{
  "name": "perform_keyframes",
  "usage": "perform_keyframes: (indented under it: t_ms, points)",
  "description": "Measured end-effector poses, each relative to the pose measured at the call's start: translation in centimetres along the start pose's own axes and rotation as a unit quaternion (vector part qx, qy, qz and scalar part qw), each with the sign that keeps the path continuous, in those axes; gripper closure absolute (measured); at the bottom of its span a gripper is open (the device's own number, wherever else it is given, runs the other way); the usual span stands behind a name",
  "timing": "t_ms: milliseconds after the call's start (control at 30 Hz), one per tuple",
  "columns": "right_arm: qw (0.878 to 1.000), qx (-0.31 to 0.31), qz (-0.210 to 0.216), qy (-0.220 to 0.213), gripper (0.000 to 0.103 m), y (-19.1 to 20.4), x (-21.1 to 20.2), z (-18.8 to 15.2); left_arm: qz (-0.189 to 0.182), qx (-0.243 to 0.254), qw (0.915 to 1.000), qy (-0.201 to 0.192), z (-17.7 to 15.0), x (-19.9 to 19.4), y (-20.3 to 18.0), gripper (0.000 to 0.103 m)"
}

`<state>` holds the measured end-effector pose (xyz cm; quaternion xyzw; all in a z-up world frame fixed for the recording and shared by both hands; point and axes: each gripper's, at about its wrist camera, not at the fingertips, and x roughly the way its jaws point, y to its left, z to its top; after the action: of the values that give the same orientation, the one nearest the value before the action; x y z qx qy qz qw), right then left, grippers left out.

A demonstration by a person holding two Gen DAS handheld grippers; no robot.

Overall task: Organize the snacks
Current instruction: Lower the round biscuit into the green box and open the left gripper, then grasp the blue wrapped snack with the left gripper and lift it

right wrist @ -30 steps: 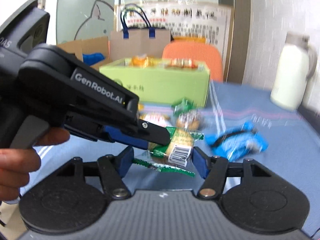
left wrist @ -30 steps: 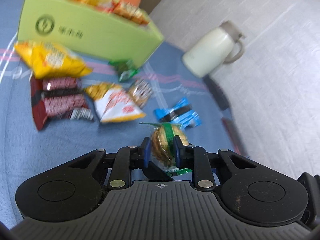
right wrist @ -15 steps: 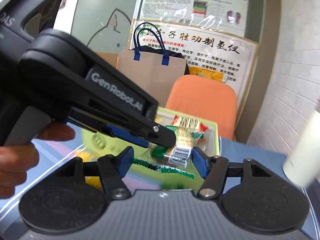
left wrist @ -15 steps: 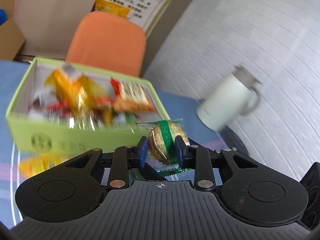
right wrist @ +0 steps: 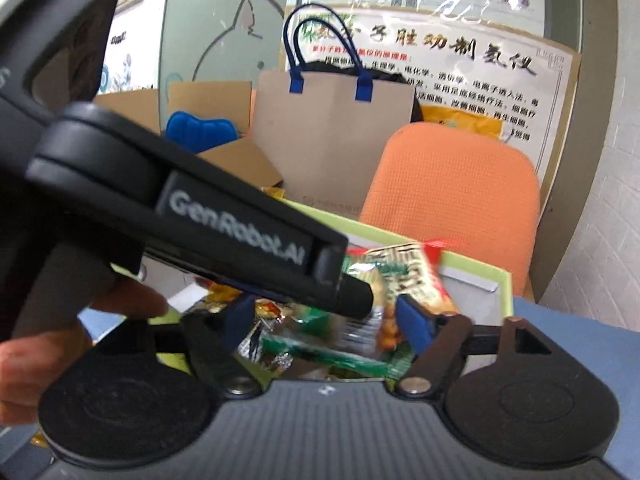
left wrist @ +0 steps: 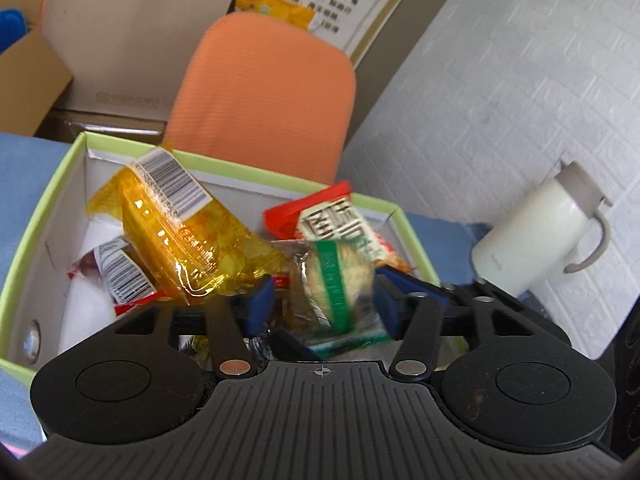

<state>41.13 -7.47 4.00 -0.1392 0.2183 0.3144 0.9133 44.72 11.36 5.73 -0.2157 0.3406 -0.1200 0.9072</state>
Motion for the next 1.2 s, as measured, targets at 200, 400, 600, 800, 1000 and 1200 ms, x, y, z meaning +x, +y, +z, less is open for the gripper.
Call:
perform_keyframes:
  t_ms: [200, 400, 600, 800, 1000, 1200]
  points:
    - [0.998, -0.027, -0.055, -0.027, 0.010, -0.7, -8.1, -1.6, -0.016, 0.012, 0.9986, -0.049, -2.2, -5.9, -1.8, 0.042]
    - [0.989, 0.040, -0.139, 0.031, 0.010, -2.3, -15.7, -9.7, -0.060, 0.037, 0.9974, -0.011, -8.4, -8.2, -5.4, 0.036]
    - [0.981, 0.130, -0.127, 0.070, 0.010, -2.7, -19.2, -14.8, -0.118, 0.090, 0.9846, 0.092, -12.2, -2.8, -11.8, 0.040]
    - [0.985, 0.136, -0.056, 0.093, 0.010, -4.2, -16.7, -15.7, -0.095, 0.131, 0.9669, 0.197, -13.8, 3.8, -15.1, 0.054]
    - [0.991, 0.084, -0.023, 0.104, 0.010, -3.9, -15.3, -14.8, -0.093, 0.122, 0.9661, 0.208, -15.5, 2.4, -14.9, 0.060]
    - [0.992, 0.073, 0.056, 0.090, 0.010, 0.8, -17.2, -14.9, -0.050, 0.086, 0.9808, 0.168, -18.1, -4.3, -11.7, 0.059]
